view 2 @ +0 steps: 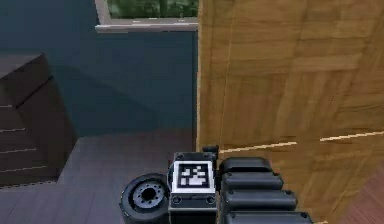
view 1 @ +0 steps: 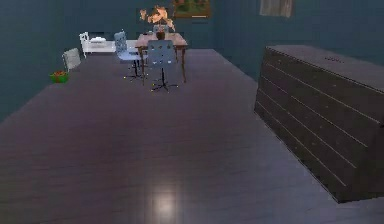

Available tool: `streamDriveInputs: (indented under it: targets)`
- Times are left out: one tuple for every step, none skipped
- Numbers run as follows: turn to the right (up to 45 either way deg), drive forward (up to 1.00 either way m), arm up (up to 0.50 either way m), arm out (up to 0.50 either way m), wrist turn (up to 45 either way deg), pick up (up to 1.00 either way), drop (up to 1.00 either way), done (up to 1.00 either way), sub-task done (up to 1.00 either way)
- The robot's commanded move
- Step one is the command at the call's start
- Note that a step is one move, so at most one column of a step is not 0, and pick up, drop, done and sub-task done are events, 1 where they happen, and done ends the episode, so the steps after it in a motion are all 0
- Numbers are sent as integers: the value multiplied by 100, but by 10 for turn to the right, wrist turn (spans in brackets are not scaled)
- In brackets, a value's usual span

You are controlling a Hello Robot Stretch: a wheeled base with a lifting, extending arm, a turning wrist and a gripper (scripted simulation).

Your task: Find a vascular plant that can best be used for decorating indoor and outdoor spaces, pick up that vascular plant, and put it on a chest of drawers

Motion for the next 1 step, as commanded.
streamDriveInputs:
  targets:
    - [150, 0, 0, 0, 0, 0, 0, 0, 0]
